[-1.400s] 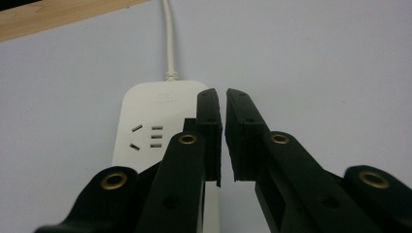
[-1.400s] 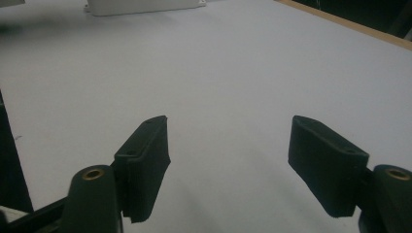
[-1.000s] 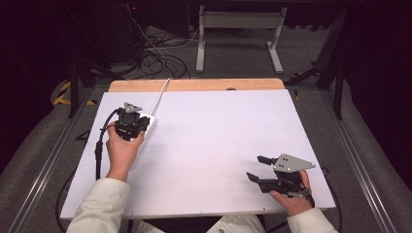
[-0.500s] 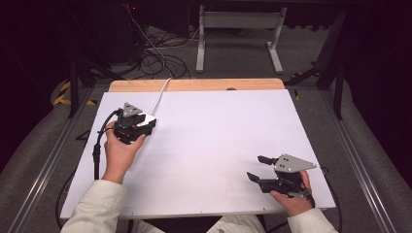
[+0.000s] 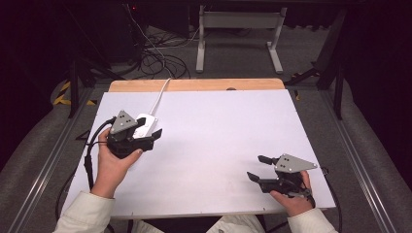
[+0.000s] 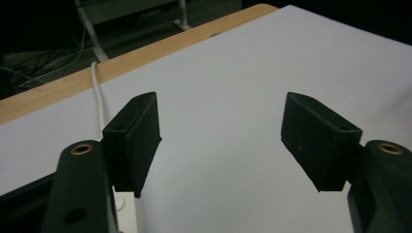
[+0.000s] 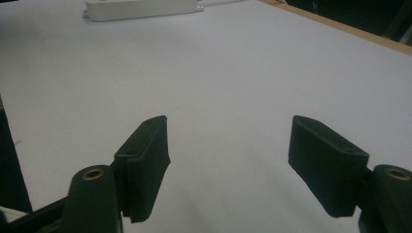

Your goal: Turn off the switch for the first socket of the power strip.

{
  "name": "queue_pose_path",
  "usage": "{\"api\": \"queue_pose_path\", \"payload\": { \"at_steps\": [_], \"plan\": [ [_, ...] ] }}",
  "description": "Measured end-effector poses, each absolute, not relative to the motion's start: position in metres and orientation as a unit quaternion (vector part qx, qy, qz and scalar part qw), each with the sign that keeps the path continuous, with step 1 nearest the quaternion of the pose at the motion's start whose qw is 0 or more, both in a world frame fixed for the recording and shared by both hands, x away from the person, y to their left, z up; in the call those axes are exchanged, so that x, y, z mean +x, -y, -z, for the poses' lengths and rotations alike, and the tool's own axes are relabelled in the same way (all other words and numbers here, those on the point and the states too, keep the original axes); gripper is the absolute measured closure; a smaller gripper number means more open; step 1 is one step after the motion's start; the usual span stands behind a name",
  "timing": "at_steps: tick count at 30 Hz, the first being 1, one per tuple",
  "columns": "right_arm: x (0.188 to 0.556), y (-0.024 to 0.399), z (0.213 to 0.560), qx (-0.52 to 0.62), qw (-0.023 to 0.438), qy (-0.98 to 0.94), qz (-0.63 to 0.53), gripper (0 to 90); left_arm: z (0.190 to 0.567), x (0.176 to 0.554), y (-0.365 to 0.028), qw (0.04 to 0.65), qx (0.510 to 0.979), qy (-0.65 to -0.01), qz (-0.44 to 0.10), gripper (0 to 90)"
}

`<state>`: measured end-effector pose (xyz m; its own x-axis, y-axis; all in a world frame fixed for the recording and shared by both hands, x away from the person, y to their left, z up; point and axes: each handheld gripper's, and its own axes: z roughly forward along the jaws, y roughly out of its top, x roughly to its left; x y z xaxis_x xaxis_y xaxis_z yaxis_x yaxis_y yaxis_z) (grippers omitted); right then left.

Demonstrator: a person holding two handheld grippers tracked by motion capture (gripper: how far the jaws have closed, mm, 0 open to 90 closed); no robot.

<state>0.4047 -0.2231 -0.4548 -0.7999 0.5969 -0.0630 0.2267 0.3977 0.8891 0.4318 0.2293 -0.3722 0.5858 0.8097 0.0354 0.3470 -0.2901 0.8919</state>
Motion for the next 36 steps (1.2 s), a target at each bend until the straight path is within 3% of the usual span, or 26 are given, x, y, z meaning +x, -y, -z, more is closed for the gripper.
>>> {"api": "queue_pose_path", "payload": {
  "at_steps": [13, 18, 24, 36],
  "plan": [
    [0.404, 0.224, 0.454, 0.252, 0.19, -0.811, -0.492, 30.9, 0.391, 0.392, -0.232, 0.511, 0.763, -0.319, -0.231, 21.2],
    [0.404, 0.224, 0.454, 0.251, 0.187, -0.812, -0.493, 30.9, 0.399, 0.381, -0.232, 0.513, 0.768, -0.297, -0.242, 20.1],
    [0.403, 0.225, 0.453, 0.246, 0.18, -0.809, -0.503, 32.7, 0.417, 0.377, -0.239, 0.536, 0.759, -0.299, -0.22, 20.9],
    [0.403, 0.225, 0.453, 0.241, 0.174, -0.811, -0.504, 34.3, 0.452, 0.374, -0.237, 0.509, 0.772, -0.298, -0.238, 20.1]
  ]
}}
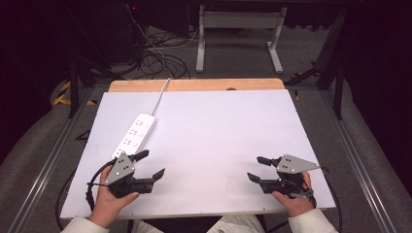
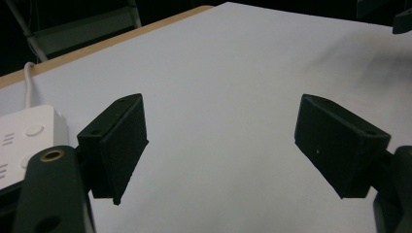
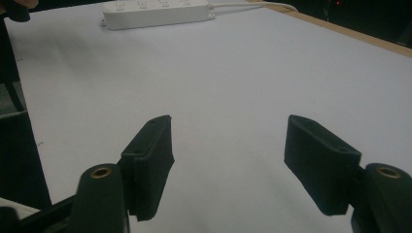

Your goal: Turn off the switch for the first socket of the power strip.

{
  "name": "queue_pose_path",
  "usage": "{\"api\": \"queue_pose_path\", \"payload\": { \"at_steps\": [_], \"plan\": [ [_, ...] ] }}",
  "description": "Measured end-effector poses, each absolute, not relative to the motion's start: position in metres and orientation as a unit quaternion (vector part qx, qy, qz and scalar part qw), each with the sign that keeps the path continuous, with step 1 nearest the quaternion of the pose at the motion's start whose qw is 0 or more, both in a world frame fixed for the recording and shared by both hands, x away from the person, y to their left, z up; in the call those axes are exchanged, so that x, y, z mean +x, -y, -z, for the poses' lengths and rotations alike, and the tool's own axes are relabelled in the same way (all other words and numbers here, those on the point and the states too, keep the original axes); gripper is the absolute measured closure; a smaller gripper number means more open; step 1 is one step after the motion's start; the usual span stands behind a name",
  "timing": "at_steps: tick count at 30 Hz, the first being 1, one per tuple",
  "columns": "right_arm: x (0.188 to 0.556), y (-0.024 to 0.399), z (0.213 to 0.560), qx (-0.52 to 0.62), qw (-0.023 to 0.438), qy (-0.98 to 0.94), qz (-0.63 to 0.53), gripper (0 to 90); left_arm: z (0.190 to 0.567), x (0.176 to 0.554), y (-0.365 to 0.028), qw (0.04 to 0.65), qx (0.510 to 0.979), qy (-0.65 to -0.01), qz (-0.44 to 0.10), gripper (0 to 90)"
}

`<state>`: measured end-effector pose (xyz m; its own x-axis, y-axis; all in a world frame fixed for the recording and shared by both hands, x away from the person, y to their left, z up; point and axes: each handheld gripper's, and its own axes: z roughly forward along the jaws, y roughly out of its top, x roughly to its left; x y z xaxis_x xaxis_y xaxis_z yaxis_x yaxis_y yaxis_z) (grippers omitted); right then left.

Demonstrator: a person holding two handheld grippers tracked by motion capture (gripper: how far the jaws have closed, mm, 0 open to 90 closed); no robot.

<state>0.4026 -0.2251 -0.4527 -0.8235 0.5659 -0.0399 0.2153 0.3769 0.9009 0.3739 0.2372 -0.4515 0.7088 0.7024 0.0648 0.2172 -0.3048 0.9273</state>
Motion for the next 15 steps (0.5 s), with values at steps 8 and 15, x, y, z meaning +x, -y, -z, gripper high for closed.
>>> {"api": "queue_pose_path", "payload": {
  "at_steps": [8, 15],
  "plan": [
    [0.403, 0.226, 0.453, 0.239, 0.169, -0.812, -0.506, 34.9, 0.469, 0.372, -0.232, 0.492, 0.785, -0.29, -0.24, 20.2],
    [0.403, 0.226, 0.453, 0.238, 0.168, -0.812, -0.506, 35.3, 0.464, 0.373, -0.235, 0.512, 0.768, -0.306, -0.232, 20.1]
  ]
}}
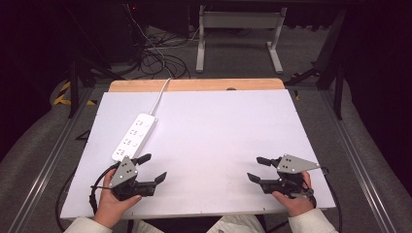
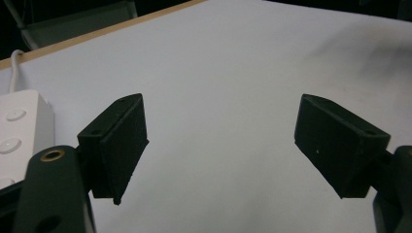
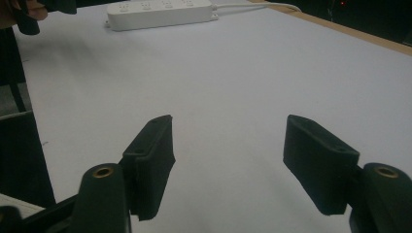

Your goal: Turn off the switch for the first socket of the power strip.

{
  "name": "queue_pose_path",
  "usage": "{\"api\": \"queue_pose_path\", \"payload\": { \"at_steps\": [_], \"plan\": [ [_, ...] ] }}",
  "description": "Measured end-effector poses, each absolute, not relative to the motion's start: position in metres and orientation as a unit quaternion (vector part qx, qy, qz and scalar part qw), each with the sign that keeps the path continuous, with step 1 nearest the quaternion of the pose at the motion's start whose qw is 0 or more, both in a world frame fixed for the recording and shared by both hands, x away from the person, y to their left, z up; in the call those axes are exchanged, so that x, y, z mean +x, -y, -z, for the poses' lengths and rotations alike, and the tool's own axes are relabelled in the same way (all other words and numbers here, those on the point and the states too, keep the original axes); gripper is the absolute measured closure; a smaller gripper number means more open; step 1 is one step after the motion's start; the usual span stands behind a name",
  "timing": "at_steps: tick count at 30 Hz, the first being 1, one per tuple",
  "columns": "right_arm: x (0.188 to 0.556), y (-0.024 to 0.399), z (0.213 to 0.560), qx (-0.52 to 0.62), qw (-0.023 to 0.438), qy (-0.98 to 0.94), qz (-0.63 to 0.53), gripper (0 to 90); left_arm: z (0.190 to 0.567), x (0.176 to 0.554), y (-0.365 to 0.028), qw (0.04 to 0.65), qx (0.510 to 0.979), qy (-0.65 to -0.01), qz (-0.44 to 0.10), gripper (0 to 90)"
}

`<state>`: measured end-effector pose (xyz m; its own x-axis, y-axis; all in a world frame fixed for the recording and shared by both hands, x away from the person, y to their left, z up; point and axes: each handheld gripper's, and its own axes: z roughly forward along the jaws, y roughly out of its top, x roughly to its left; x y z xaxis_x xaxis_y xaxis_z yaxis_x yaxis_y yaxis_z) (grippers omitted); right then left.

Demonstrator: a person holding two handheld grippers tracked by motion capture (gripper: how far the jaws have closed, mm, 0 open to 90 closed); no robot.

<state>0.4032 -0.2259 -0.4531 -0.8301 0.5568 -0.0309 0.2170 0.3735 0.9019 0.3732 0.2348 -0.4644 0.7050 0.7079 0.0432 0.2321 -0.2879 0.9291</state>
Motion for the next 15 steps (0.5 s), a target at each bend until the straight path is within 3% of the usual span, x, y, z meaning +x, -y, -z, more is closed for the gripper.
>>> {"api": "queue_pose_path", "payload": {
  "at_steps": [9, 15],
  "plan": [
    [0.4035, 0.2253, 0.4534, 0.238, 0.167, -0.813, -0.505, 35.4, 0.4635, 0.3736, -0.2337, 0.508, 0.768, -0.315, -0.229, 18.2],
    [0.4035, 0.226, 0.4532, 0.237, 0.169, -0.813, -0.505, 35.8, 0.4631, 0.3712, -0.2288, 0.493, 0.774, -0.304, -0.256, 18.2]
  ]
}}
